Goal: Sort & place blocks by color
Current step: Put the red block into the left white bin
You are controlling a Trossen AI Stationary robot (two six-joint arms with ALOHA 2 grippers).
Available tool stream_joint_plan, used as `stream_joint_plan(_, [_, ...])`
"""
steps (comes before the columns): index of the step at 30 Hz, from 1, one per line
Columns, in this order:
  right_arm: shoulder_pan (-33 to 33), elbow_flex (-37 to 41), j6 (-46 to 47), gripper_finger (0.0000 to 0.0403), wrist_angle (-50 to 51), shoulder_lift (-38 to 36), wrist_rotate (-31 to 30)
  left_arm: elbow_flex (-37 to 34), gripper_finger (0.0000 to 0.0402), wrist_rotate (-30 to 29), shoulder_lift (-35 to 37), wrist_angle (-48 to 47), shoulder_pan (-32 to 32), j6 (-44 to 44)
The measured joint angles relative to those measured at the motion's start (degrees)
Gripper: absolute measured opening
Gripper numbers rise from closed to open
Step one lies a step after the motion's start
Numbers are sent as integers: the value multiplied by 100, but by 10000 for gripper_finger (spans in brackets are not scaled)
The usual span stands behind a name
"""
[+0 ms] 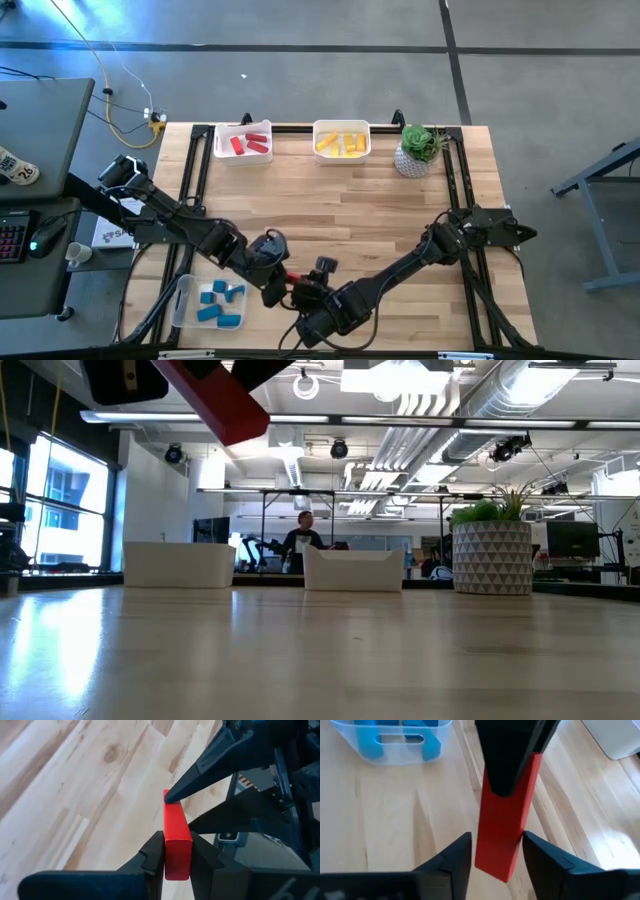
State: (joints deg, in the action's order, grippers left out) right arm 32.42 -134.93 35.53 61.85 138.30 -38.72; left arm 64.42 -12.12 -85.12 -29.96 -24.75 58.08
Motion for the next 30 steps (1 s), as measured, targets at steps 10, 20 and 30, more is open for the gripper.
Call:
stream_joint_plan(10, [-136, 0, 0, 211, 696, 2, -44, 0, 44, -93, 0, -443, 265, -497])
stream_joint_plan(20, [-269, 0, 59, 213, 1473, 2, -48, 0, 44, -586, 2, -1622, 1110, -1183])
stream_joint_plan(30, [-320, 0, 161, 213, 1511, 2, -20, 0, 44, -1387, 2, -2648, 2600, -2079])
